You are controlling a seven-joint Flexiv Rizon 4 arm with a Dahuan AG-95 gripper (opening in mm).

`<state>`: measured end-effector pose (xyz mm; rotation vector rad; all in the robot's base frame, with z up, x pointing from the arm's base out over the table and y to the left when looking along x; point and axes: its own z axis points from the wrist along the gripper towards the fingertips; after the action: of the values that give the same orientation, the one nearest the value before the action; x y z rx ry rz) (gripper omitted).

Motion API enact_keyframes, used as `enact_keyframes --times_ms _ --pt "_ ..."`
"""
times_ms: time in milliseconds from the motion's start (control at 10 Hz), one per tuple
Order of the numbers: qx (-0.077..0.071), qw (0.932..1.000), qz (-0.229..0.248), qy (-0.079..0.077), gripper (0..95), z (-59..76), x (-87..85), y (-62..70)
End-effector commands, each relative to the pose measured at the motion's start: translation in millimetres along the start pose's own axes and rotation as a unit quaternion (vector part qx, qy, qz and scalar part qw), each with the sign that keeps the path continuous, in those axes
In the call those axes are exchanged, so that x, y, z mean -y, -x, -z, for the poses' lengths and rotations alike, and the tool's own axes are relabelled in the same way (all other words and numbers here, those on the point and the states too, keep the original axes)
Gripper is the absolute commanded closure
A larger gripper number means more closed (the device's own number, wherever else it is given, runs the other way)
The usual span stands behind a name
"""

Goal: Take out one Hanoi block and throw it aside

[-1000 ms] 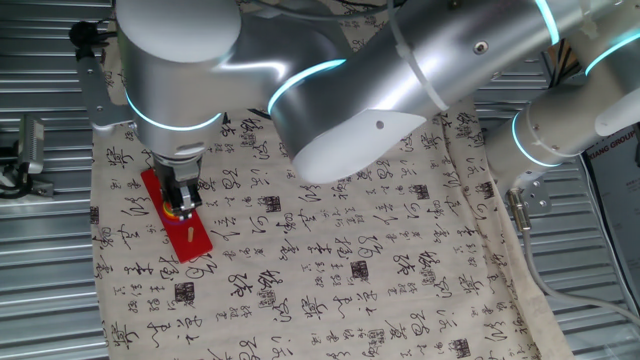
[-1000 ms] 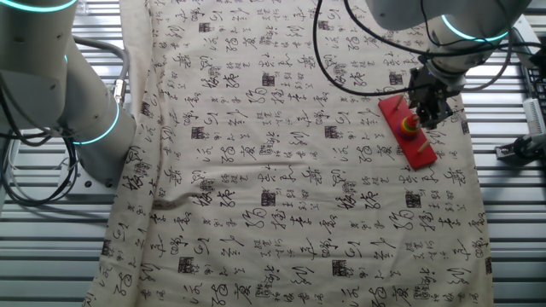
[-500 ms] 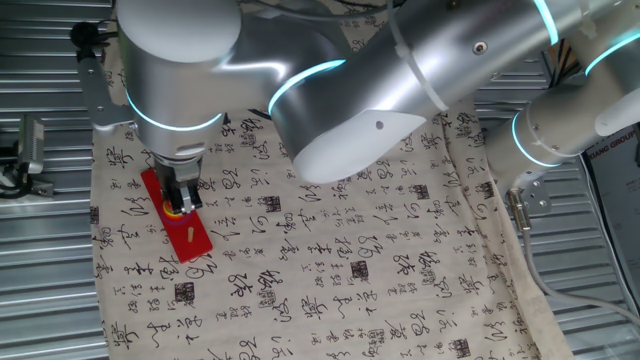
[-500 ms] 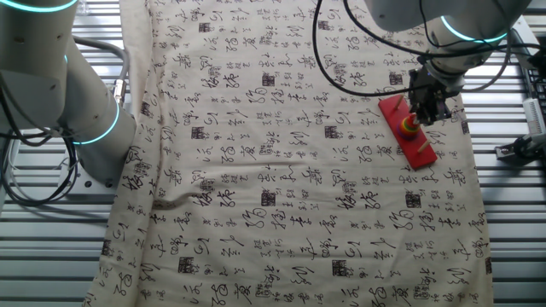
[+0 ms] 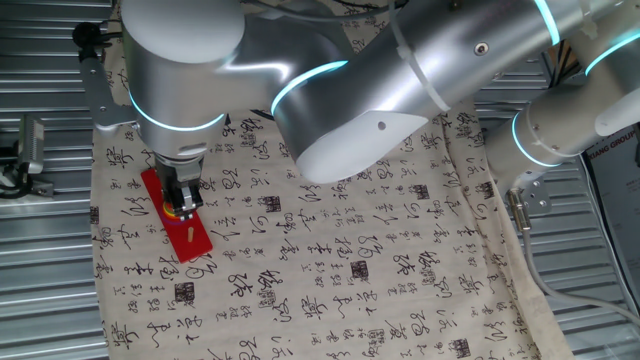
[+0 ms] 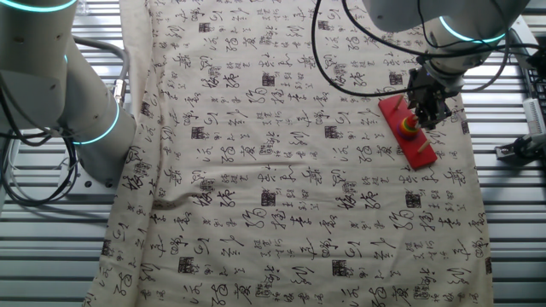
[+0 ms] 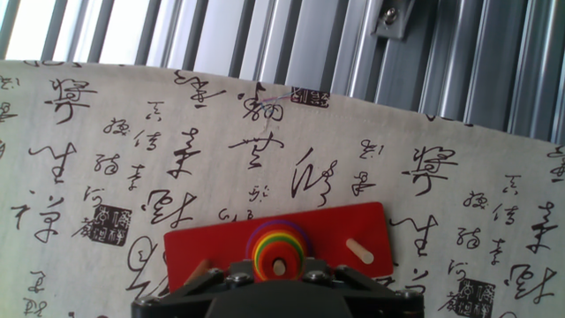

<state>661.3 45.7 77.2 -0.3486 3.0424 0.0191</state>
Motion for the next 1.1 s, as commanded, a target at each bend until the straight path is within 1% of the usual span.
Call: enact_keyframes --times_ms 100,1100 --pt "-0.001 1.0 0.0 0.0 57.0 -0.7 -0.1 -0.3" --pt "0.004 1.0 -0.001 -0.001 57.0 -6.4 -0.2 -1.5"
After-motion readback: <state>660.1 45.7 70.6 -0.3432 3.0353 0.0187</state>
